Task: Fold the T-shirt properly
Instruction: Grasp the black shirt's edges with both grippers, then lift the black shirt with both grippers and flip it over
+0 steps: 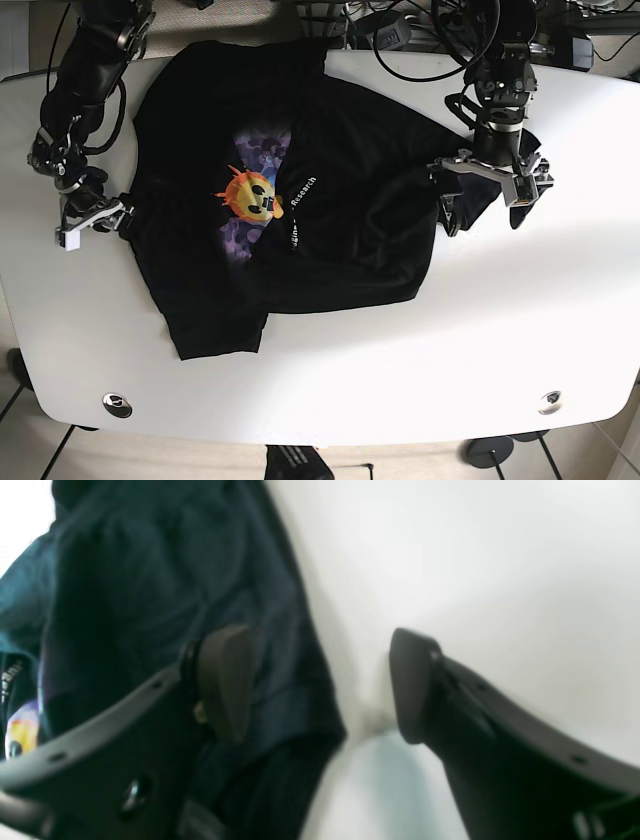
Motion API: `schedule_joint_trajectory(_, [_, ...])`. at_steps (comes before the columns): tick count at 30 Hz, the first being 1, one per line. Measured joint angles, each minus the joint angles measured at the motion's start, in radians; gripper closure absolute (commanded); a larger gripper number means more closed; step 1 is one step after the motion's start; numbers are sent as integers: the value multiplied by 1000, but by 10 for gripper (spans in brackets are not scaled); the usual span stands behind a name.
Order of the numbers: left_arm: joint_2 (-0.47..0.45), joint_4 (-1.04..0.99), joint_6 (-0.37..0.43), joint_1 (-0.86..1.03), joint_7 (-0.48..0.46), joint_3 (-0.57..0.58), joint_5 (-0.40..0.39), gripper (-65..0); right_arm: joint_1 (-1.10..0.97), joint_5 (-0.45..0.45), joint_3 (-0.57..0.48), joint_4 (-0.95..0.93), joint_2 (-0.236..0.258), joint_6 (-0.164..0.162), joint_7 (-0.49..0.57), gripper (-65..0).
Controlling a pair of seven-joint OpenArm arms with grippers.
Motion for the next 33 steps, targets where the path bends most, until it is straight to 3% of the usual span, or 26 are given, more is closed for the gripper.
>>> schedule_joint_trajectory(3, [0, 0, 1, -1, 0, 0, 0, -618, -2, 8, -85, 6, -13, 0, 22, -403])
schedule_joint_trajectory(8, [0, 0, 0, -1, 0, -1, 0, -618, -19, 32, -94, 13, -54, 21, 47, -395])
schedule_joint_trajectory(9, [0, -1, 0, -1, 0, -1, 0, -619, -19, 30, -94, 13, -54, 21, 44, -369])
schedule_joint_trajectory(15, [0, -80, 1, -49, 3, -1, -1, -619, -22, 26, -95, 11, -55, 11, 23, -22])
schedule_joint_trajectory(16, [0, -112, -1, -84, -23, 2, -2, -619, -21, 26, -95, 10, -54, 11, 22, -21])
schedule_joint_trajectory(21, [5, -190, 2, -224, 159, 5, -31, -619, -22, 25, -95, 13, -55, 11, 18, -21])
schedule_joint_trajectory(23, [1, -203, -51, -268, 191, 20, -67, -618, -24, 17, -95, 27, -55, 10, 14, -21])
schedule_joint_trajectory(24, [-2, -218, -122, -290, 219, 33, -72, -618, -27, 8, -95, 37, -58, 3, 7, -21])
schedule_joint_trajectory(28, [5, -330, -211, -383, 339, 34, -71, -617, -30, 7, -95, 47, -60, 1, 3, -21])
schedule_joint_trajectory(33, [-1, -431, -227, -407, 341, 55, -71, -617, -30, 7, -93, 49, -63, -1, 0, -21])
